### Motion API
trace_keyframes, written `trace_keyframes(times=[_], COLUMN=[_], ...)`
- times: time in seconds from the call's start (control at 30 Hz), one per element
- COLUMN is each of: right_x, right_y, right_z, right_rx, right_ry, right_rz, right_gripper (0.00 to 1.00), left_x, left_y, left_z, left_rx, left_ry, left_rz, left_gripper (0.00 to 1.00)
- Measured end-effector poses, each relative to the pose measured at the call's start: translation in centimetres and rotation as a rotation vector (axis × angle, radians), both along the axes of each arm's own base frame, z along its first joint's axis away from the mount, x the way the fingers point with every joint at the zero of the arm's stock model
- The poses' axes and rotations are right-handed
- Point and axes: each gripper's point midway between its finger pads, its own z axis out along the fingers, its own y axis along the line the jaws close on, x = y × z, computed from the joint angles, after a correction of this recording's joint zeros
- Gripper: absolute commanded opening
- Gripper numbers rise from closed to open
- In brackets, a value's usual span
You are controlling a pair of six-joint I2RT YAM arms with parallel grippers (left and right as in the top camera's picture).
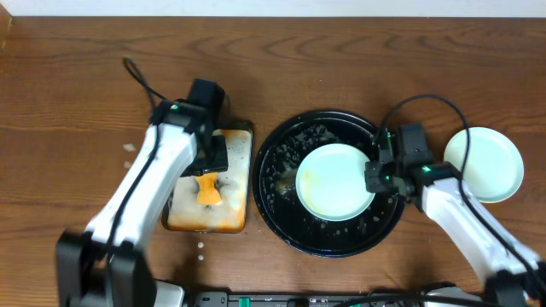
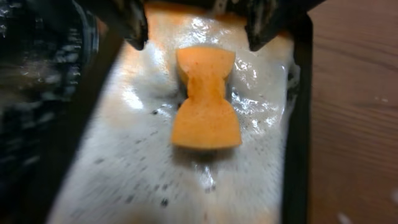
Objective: Clean dirty plates on tray and stack at the side
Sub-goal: 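Drop the sponge into the tray with the left gripper, then lift the left blue plate with the right gripper off the rack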
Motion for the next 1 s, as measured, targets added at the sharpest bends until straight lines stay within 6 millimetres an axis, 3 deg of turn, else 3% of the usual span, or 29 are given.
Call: trace_keyframes(times=[0.23,0.43,0.83,1.0], right_x=[0.7,0.7,-0.7,-1.7], right_y=[-0.9,-0.4,4.0,4.9], right_z=[4.2,6.2,12.2,14.6], right_rx=[-0.089,-0.229,-0.570,-0.702], right_ry=[-0.167,-0.273,-0.599,-0.720], right_rz=[-0.001,0.027,0.142,0.147], right_gripper=[0.01,0.01,0.01,0.01], left_x=[-0.5,-1.2,-1.8,-1.8], left_y=[-0.1,0.1,0.2,0.2], left_z=[6.4,8.9,9.2,9.2], left_rx=[-0.068,-0.092,-0.090,-0.090], left_ry=[-0.231,-0.321,-0.318,-0.318], left_rz=[-0.008,-0.014,-0.019,-0.019], left_gripper=[0.66,0.78,0.82,0.83])
